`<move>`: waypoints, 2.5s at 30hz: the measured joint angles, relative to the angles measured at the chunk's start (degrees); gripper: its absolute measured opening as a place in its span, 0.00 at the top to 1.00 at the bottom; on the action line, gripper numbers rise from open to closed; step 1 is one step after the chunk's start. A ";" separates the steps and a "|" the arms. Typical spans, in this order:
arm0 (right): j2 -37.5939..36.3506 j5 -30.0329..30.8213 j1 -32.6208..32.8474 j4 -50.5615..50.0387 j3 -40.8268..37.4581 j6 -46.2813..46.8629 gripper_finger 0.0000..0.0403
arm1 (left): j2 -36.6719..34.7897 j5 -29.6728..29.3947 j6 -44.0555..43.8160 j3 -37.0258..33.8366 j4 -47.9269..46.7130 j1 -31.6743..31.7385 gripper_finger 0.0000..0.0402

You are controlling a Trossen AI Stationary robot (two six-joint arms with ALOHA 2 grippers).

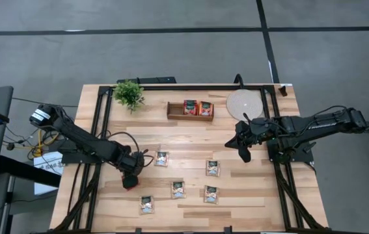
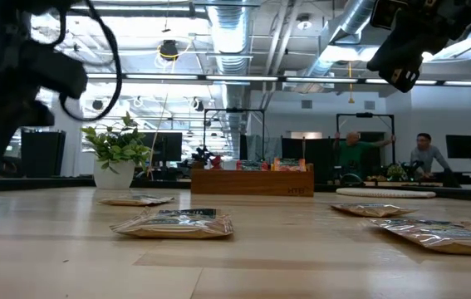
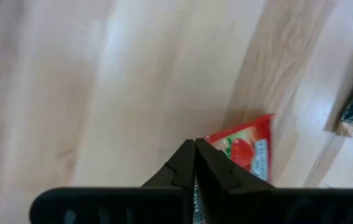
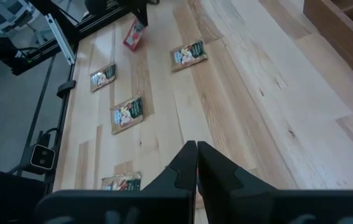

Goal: Pick & Place Tea
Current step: Put the red tea bag into the middle section of the wooden organizer

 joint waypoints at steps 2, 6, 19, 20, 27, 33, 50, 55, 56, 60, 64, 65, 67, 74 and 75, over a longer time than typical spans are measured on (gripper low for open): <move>-0.02 0.00 0.00 0.00 0.00 0.00 0.99 | -0.68 -1.63 0.75 1.79 -2.63 0.02 1.00; -0.02 0.00 -0.07 0.00 0.00 0.00 0.99 | -0.99 -4.84 2.37 6.26 -7.35 0.07 1.00; -0.02 0.00 -0.49 0.49 0.00 0.00 0.99 | -0.98 -14.89 16.82 22.03 -12.01 7.85 1.00; -0.02 0.02 -0.76 0.85 0.00 0.02 0.99 | -0.83 -15.45 18.66 23.00 -11.59 9.00 1.00; 1.17 0.54 -3.27 9.92 0.04 -1.71 0.98 | 0.08 -17.38 32.02 26.47 0.79 17.25 1.00; 7.26 0.25 -6.00 17.82 1.36 -4.68 0.87 | 3.28 -14.84 39.47 29.05 7.75 22.39 1.00; 29.14 -3.04 -13.04 17.74 17.98 -18.07 0.64 | 18.49 -12.54 52.85 42.00 12.30 28.56 1.00; 30.23 -3.15 -15.34 17.72 19.35 -18.12 0.58 | 18.47 -11.60 53.25 42.09 12.93 29.35 1.00; 30.23 -3.15 -15.76 17.99 19.49 -18.12 0.58 | 18.47 -11.57 53.47 42.09 13.11 29.42 1.00; 30.23 -3.29 -17.07 17.76 19.56 -17.97 0.56 | 18.47 -11.18 53.90 42.09 15.02 29.51 1.00; 30.21 -3.67 -17.53 17.88 19.56 -17.97 0.58 | 18.48 -10.58 53.93 42.09 16.36 30.06 1.00; 30.20 -3.58 -17.54 17.94 19.56 -17.99 0.58 | 18.49 -10.58 53.94 42.06 16.68 30.25 1.00; 30.14 -3.51 -17.82 17.98 19.56 -17.99 0.59 | 18.49 -10.44 53.94 42.06 17.06 30.58 1.00; 30.12 -5.81 -19.18 18.01 19.56 -18.02 0.62 | 18.49 -10.35 54.09 42.02 17.65 31.07 1.00; 30.12 -6.07 -19.38 18.05 19.56 -18.01 0.62 | 18.49 -10.34 54.09 42.02 17.73 31.17 1.00</move>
